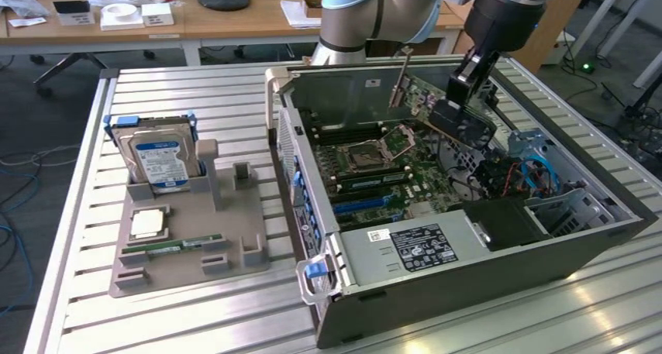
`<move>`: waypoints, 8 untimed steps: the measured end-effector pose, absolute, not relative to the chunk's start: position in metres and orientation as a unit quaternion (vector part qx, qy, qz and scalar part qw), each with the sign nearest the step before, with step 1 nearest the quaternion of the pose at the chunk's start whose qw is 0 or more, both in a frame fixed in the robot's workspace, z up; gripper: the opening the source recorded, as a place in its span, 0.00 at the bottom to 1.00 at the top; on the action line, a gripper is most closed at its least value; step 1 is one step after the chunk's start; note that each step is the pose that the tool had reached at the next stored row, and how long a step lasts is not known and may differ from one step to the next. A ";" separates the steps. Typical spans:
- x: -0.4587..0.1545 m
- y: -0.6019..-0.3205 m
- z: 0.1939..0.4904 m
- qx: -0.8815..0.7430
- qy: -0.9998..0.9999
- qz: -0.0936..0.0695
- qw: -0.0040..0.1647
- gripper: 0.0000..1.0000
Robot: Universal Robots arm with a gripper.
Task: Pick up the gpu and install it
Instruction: 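Insert the gpu into the slot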
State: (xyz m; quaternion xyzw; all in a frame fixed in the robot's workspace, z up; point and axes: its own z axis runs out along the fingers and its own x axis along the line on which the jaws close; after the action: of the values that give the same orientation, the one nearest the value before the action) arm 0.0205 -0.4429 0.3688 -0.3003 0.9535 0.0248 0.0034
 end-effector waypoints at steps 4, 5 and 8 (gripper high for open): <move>0.021 -0.443 0.369 -0.331 0.943 0.025 0.003 0.27; 0.021 -0.443 0.369 -0.338 0.941 0.025 0.002 0.27; 0.021 -0.443 0.368 -0.352 0.936 0.025 0.002 0.27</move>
State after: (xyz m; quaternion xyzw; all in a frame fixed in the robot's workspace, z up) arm 0.0205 -0.4429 0.3685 -0.3522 0.9356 0.0250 0.0020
